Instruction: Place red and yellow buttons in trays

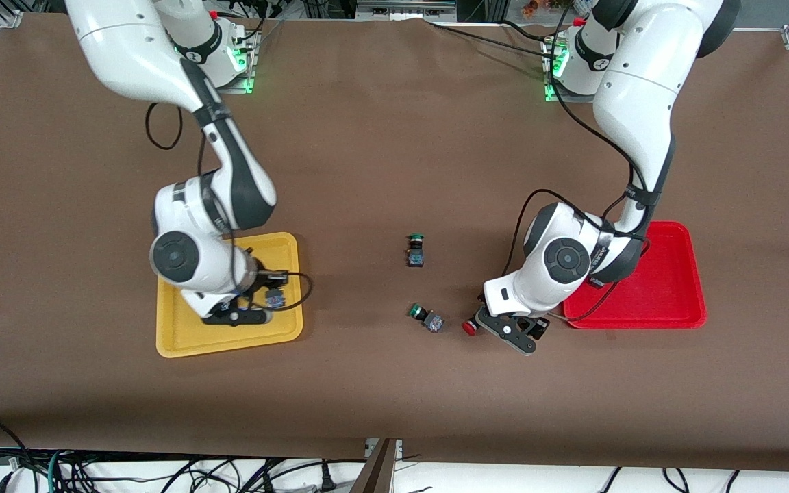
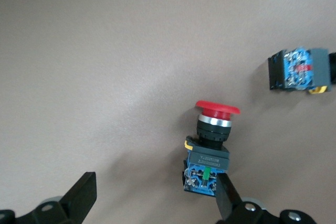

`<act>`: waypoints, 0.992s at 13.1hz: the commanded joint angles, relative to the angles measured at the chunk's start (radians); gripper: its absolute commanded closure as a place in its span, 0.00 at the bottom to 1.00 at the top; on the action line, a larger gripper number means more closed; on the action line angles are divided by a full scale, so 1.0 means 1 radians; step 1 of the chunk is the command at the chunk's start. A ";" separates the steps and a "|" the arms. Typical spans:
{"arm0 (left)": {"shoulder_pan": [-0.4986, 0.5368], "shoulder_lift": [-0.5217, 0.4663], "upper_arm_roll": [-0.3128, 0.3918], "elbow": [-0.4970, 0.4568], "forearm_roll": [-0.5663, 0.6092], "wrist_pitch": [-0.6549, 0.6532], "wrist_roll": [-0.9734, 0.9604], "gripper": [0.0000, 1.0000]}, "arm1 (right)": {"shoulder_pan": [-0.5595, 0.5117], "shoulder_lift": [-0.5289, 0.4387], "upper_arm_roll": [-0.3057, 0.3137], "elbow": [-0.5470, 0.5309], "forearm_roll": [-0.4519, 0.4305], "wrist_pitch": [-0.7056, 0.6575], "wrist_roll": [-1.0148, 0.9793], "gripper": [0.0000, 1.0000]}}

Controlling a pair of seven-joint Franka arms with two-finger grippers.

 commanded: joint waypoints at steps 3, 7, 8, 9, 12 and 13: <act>-0.031 -0.005 -0.001 -0.026 0.015 0.054 -0.071 0.00 | -0.003 -0.020 0.003 -0.049 -0.003 0.031 -0.011 0.01; -0.065 0.038 0.001 -0.027 0.027 0.119 -0.144 0.00 | 0.002 -0.157 0.003 -0.017 -0.012 -0.158 0.004 0.01; -0.059 0.049 -0.001 -0.026 0.028 0.122 -0.135 0.30 | 0.002 -0.190 0.003 -0.017 -0.012 -0.185 0.003 0.01; -0.070 0.049 0.001 -0.027 0.015 0.120 -0.151 0.63 | 0.002 -0.204 0.002 -0.017 -0.014 -0.209 0.000 0.01; -0.058 0.034 0.001 -0.027 0.028 0.099 -0.153 0.91 | 0.000 -0.248 0.000 -0.016 -0.056 -0.263 -0.006 0.01; -0.053 0.003 0.004 -0.024 0.029 0.026 -0.154 0.93 | 0.000 -0.291 0.000 -0.017 -0.069 -0.309 -0.003 0.01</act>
